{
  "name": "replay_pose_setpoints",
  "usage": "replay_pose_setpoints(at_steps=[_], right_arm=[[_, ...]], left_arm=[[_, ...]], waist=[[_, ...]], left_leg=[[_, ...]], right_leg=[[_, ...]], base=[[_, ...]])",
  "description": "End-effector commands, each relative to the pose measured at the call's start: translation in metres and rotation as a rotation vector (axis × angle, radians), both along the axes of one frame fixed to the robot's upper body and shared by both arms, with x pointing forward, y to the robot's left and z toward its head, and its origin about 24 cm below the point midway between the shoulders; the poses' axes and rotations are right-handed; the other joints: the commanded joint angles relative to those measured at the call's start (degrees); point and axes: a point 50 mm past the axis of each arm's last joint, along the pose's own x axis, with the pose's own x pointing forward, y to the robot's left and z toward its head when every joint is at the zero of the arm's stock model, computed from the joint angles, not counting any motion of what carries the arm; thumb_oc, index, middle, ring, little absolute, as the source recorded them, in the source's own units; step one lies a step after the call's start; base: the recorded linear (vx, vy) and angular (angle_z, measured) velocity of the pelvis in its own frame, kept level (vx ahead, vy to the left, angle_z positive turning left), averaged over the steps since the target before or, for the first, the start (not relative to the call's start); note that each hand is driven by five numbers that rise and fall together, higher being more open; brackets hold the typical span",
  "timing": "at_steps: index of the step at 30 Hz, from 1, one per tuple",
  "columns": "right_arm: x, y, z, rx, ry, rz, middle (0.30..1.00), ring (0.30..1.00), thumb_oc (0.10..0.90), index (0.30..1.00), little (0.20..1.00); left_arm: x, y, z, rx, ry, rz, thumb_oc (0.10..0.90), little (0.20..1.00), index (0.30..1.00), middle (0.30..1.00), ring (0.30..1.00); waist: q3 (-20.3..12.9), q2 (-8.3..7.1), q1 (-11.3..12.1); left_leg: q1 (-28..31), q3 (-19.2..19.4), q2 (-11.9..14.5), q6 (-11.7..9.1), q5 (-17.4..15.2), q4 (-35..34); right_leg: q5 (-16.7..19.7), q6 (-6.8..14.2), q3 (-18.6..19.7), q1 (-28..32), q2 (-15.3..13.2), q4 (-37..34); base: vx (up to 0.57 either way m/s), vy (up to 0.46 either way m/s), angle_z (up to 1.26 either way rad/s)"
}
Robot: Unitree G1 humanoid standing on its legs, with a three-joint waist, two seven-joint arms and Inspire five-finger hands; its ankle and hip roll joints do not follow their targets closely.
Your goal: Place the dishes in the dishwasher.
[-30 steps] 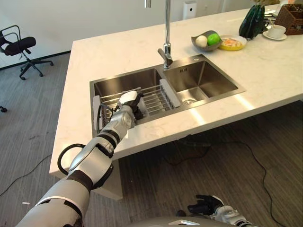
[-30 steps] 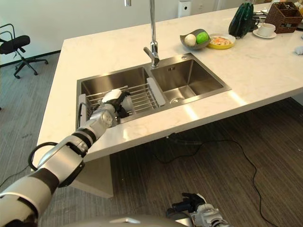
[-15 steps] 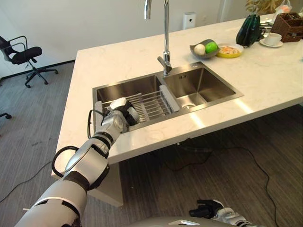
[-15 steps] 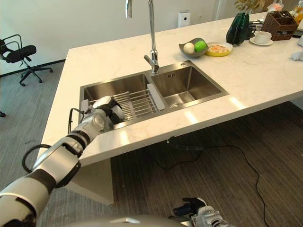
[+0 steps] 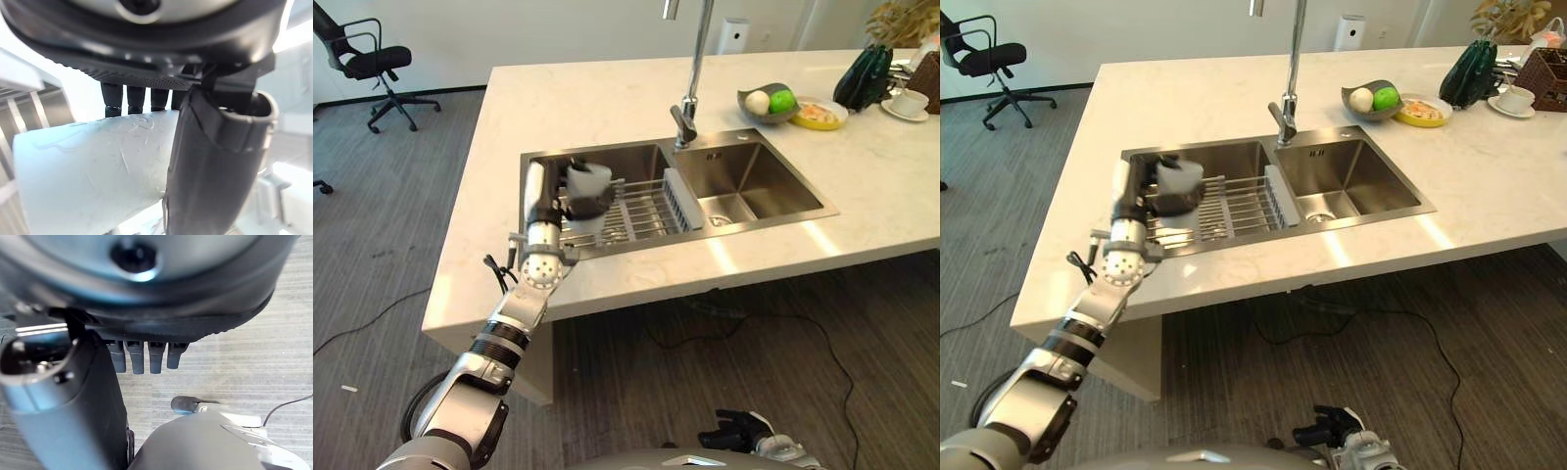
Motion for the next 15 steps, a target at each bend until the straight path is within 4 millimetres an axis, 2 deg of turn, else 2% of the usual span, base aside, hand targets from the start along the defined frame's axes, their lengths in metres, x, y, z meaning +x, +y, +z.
replay_pose_setpoints(at_steps=[1,3,6,9,10,13,15], right_arm=[[-0.028,-0.022,-0.003,-0.077,0.093,0.010,0.900,0.900,0.800,0.900,0.900],[-0.031,-0.019,-0.004,-0.065,0.103,0.013,0.900,0.900,0.800,0.900,0.900],[-0.035,-0.011,-0.006,-0.038,0.126,0.029,0.900,0.900,0.800,0.900,0.900],[-0.037,-0.008,-0.007,-0.026,0.135,0.038,0.900,0.900,0.800,0.900,0.900],[-0.038,-0.005,-0.008,-0.012,0.133,0.031,0.900,0.900,0.800,0.900,0.900],[-0.034,0.000,-0.008,0.007,0.119,0.028,0.900,0.900,0.800,0.900,0.900],[-0.032,0.003,-0.008,0.016,0.110,0.032,0.900,0.900,0.800,0.900,0.900]], left_arm=[[-0.025,-0.016,0.129,-0.081,-0.628,-0.099,0.400,0.300,0.300,0.300,0.300],[-0.047,-0.008,0.141,-0.043,-0.741,-0.069,0.400,0.300,0.300,0.300,0.300],[-0.068,0.008,0.140,-0.033,-0.805,-0.023,0.400,0.300,0.300,0.300,0.300],[-0.077,0.019,0.132,-0.019,-0.806,0.027,0.400,0.300,0.300,0.300,0.300],[-0.087,0.036,0.121,0.062,-0.778,0.099,0.400,0.300,0.300,0.300,0.300],[-0.098,0.057,0.107,0.154,-0.719,0.197,0.400,0.300,0.300,0.300,0.300],[-0.101,0.063,0.102,0.193,-0.699,0.228,0.400,0.300,0.300,0.300,0.300]], waist=[[-3.8,-0.03,1.2],[-3.9,-0.21,2.1],[-3.7,-0.58,3.9],[-3.6,-0.81,4.6],[-3.3,-1.10,6.2],[-3.1,-1.56,8.0],[-3.0,-1.80,8.7]], left_leg=[[0.1,-3.4,2.0,-4.5,-0.2,0.2],[0.0,-3.8,1.9,-4.4,-0.3,0.2],[-0.2,-4.5,1.8,-4.4,-0.3,0.2],[-0.4,-5.2,1.8,-4.4,-0.3,0.2],[-0.9,-6.1,1.6,-4.4,0.3,0.2],[-1.3,-7.3,1.5,-4.3,0.5,0.2],[-1.3,-7.9,1.5,-4.3,0.2,0.2]], right_leg=[[-1.4,5.6,-1.8,-0.7,-2.7,1.7],[-1.6,5.6,-2.1,-0.5,-2.7,1.6],[-1.9,5.4,-2.7,-0.2,-2.8,1.4],[-2.0,5.3,-3.4,0.0,-2.9,1.3],[-1.8,5.3,-4.0,-0.1,-3.0,1.2],[-2.0,5.3,-5.2,0.2,-3.2,1.1],[-2.4,5.4,-5.9,0.5,-3.3,1.1]], base=[[0.01,0.013,0.03],[0.01,0.014,0.12],[0.01,0.011,0.11],[-0.01,0.002,0.18],[-0.02,0.000,0.15],[0.01,0.004,0.21],[0.01,-0.007,0.35]])
